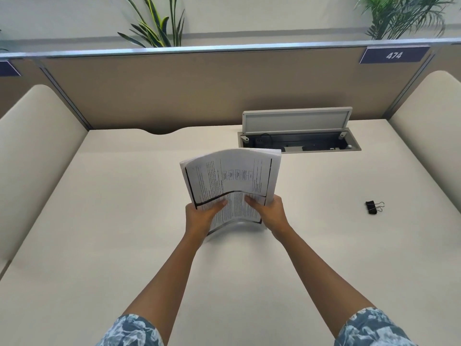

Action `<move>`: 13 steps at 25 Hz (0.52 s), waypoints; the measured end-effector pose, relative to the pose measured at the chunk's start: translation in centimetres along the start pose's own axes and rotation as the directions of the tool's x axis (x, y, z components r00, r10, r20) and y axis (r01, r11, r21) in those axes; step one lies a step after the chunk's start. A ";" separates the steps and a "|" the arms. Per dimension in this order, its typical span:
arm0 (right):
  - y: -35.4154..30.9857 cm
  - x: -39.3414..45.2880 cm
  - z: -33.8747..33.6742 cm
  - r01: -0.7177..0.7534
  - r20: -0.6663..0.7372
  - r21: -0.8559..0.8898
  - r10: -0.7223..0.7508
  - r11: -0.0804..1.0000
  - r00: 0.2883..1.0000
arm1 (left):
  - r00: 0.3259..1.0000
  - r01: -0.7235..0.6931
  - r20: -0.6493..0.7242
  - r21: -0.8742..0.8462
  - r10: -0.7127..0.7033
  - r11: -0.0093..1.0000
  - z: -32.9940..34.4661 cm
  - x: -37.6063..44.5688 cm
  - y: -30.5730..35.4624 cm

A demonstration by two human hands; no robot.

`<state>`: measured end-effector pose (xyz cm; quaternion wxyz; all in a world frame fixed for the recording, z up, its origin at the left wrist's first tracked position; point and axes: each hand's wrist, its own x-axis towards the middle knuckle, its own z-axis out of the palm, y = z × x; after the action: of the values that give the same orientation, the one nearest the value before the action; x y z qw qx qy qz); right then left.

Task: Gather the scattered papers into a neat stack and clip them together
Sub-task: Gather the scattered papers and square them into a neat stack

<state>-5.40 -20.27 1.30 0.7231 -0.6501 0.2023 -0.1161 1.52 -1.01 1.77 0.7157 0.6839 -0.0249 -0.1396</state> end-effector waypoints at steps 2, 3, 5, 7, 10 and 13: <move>-0.9 0.6 0.1 0.030 -0.021 0.012 -0.030 0.999 0.999 | 1.000 -0.021 -0.017 0.003 0.021 1.000 0.3 0.9 0.6; -1.1 0.9 0.1 0.037 -0.025 0.012 -0.037 0.999 0.999 | 0.999 -0.025 -0.019 0.009 0.025 1.000 0.4 1.2 0.8; -0.9 1.3 -0.1 0.018 -0.014 -0.019 -0.019 1.000 1.000 | 1.000 0.000 -0.011 0.018 0.000 1.000 0.4 1.5 0.3; -0.1 1.2 -0.3 -0.043 0.015 -0.072 0.044 0.997 0.999 | 0.999 0.052 -0.008 0.026 -0.051 0.998 0.2 1.1 -1.0; 0.8 1.0 -0.9 -0.097 0.013 -0.129 0.099 0.987 0.995 | 0.996 0.092 -0.014 0.046 -0.092 0.995 0.2 0.5 -2.4; 0.6 1.2 -1.2 -0.119 0.059 -0.170 0.131 0.978 0.990 | 0.993 0.117 -0.027 0.058 -0.115 0.991 -0.1 1.1 -2.4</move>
<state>-4.89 -21.76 0.41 0.6788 -0.6980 0.2261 -0.0303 2.19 -1.25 -0.74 0.6858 0.7070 0.0192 -0.1720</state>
